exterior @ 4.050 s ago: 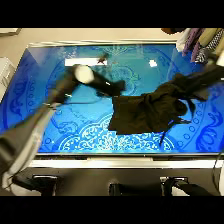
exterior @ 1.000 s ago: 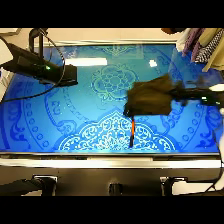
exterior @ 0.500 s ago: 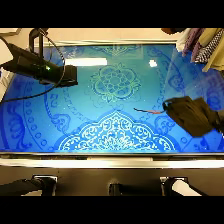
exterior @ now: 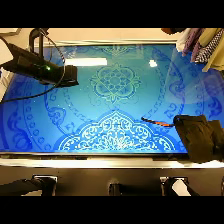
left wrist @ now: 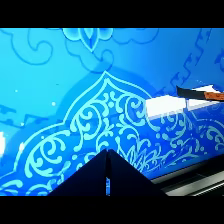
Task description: Fold the clothes and pants, and hang the long-sleeved shirts on hangers.
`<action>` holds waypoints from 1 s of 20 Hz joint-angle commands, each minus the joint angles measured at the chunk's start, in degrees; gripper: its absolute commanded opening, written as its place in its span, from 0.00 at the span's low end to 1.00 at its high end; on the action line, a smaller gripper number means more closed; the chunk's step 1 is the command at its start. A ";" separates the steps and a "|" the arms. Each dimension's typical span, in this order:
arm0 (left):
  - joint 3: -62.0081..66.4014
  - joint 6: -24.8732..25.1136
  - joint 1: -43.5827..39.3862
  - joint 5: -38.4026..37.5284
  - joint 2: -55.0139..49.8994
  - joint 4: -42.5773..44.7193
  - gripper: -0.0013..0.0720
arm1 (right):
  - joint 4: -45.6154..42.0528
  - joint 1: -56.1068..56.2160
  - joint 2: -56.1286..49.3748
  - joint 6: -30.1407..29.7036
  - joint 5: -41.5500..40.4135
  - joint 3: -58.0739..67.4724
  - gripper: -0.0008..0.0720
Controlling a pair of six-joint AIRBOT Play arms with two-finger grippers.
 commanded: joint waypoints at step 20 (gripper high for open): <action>-10.78 17.97 -0.42 3.37 -1.62 2.05 0.04 | 35.56 43.45 12.79 -46.27 4.66 13.88 0.36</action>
